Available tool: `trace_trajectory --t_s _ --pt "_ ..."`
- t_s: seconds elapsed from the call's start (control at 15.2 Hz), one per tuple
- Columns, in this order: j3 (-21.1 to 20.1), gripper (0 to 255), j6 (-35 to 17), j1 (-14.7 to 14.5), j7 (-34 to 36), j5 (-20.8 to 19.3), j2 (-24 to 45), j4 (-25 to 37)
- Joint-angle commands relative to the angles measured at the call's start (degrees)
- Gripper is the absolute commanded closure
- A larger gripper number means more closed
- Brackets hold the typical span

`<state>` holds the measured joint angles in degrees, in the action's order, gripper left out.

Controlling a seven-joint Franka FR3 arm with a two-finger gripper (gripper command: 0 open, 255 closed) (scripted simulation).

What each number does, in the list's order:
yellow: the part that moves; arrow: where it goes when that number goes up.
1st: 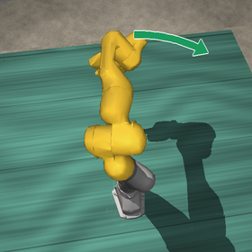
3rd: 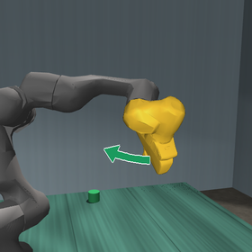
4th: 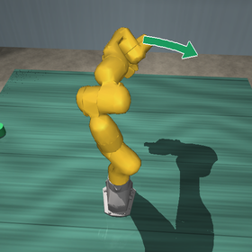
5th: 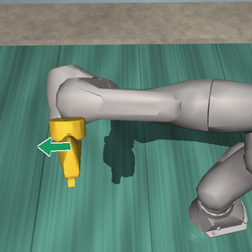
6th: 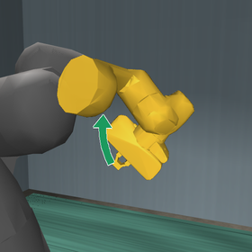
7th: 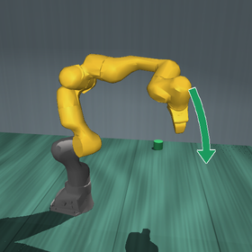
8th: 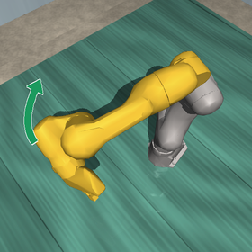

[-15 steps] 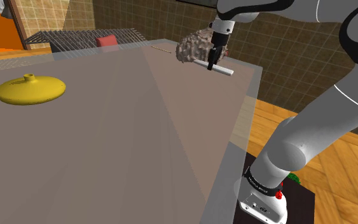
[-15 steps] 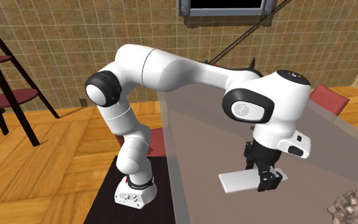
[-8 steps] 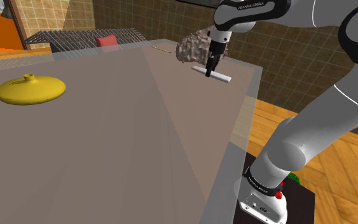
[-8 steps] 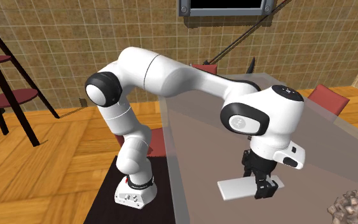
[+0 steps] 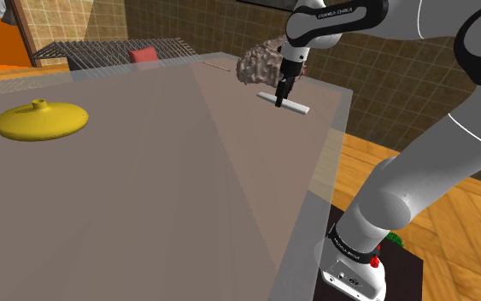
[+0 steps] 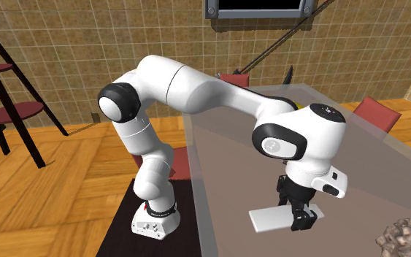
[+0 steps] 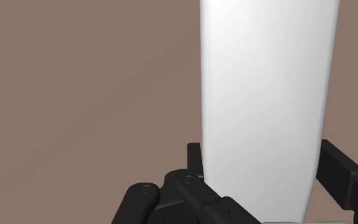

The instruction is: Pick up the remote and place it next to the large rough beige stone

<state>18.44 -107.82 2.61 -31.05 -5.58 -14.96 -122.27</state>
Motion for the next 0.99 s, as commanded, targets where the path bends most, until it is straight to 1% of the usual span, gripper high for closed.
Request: trace_trajectory --t_s 0.0,0.07,0.4,0.66,0.92 --pt "0.0 255 0.0 0.0 0.0 0.0 0.0 0.0" --pt "0.0 0 0.0 0.0 0.0 0.0 0.0 0.0" --pt "0.0 0 0.0 0.0 0.0 0.0 0.0 0.0" --pt "-0.5 0 7.3 -0.2 0.0 0.2 -0.4 6.9" --pt "-0.5 0 7.3 -0.2 0.0 0.2 -0.4 6.9"
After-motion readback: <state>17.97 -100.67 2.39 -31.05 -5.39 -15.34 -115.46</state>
